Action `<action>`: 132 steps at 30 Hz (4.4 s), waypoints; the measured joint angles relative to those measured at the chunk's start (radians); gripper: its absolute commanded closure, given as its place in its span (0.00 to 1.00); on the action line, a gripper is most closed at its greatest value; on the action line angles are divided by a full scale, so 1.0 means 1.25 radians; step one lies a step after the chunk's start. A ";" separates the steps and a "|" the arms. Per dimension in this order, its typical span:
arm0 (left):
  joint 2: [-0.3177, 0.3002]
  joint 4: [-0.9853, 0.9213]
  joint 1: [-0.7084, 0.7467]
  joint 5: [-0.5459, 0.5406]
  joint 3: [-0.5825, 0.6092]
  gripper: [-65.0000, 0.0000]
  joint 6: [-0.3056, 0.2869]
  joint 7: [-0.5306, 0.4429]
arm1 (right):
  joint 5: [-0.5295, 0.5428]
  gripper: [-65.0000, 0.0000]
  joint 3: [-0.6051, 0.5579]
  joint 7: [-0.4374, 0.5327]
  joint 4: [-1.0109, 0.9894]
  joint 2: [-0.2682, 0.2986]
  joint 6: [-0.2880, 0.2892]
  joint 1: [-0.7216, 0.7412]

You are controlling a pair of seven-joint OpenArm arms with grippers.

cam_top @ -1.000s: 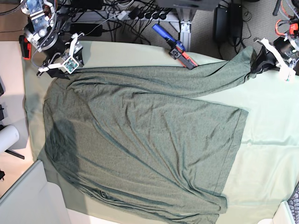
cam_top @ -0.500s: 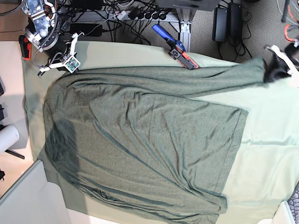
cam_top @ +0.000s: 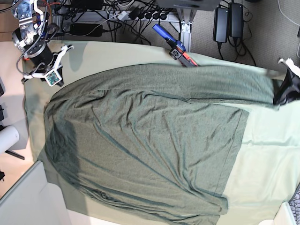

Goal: Fold the T-shirt properly
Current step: 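Move the right gripper to the shirt's shoulder corner by the collar, then pinch the shoulder corner edge with the right gripper, then lift the shirt with both grippers, raising the held edge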

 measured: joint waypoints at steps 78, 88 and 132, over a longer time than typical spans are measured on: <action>-0.004 -0.002 -0.048 0.004 0.081 1.00 0.001 0.039 | -0.169 0.45 -0.242 0.031 -0.017 -0.026 0.065 0.148; -0.004 -0.002 -0.048 0.001 0.081 1.00 0.001 0.039 | -0.204 0.46 -0.241 0.119 -0.071 -0.025 0.063 0.151; -0.004 -0.043 -0.251 0.023 0.156 1.00 0.002 -0.002 | 0.013 1.00 -0.115 0.042 -0.079 -0.028 0.072 0.266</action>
